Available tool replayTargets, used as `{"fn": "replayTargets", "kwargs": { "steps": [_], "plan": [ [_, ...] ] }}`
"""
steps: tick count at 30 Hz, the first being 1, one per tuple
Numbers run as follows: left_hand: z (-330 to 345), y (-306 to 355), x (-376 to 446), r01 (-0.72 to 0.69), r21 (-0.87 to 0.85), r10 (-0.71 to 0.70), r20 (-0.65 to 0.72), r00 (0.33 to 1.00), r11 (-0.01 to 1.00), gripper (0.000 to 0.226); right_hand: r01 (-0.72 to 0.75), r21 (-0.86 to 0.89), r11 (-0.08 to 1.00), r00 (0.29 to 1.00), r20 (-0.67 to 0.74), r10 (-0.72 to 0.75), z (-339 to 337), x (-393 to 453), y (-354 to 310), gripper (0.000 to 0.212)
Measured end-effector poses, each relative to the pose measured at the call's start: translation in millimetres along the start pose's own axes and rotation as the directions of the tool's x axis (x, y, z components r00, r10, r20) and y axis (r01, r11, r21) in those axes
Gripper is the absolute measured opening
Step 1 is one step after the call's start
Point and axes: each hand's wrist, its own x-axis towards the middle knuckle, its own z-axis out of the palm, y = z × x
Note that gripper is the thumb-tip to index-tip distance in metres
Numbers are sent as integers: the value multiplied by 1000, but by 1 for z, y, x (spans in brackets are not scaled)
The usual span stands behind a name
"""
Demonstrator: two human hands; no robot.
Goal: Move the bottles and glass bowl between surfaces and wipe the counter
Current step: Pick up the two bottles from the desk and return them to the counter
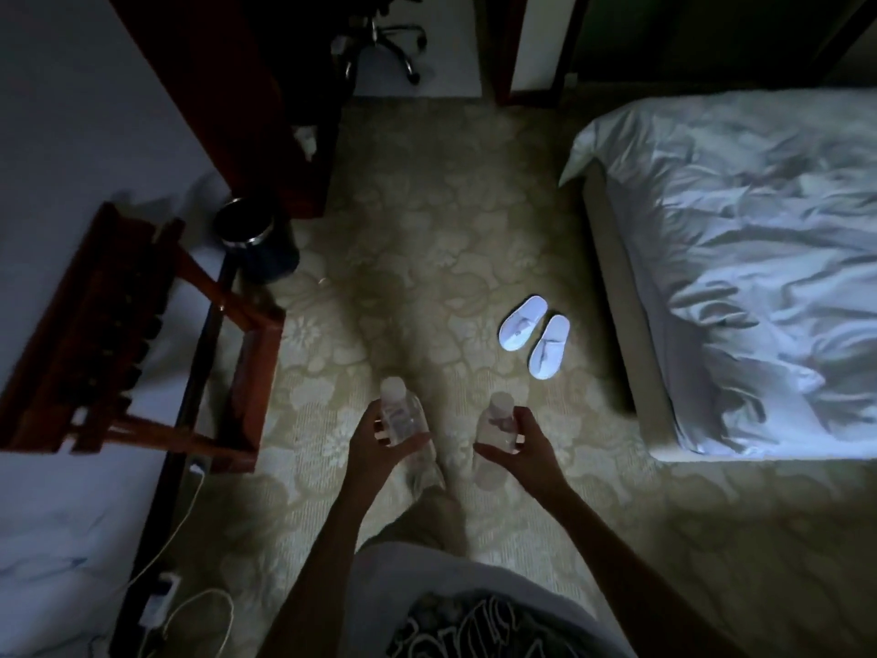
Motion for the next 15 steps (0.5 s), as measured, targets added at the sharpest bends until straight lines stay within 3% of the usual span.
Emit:
{"fn": "replayTargets", "kwargs": {
  "steps": [7,12,15],
  "plan": [
    [-27,151,199,-142,25,140,88,986,990,75,52,55,997,994,-100,-47,-22,199,-127,89],
    [-26,201,327,-114,35,110,110,988,993,74,-46,65,997,995,-80,51,-13,327,-159,75],
    [-20,231,416,-102,27,98,120,988,994,70,-9,54,999,994,-107,14,-6,424,-182,67]
  ]
}}
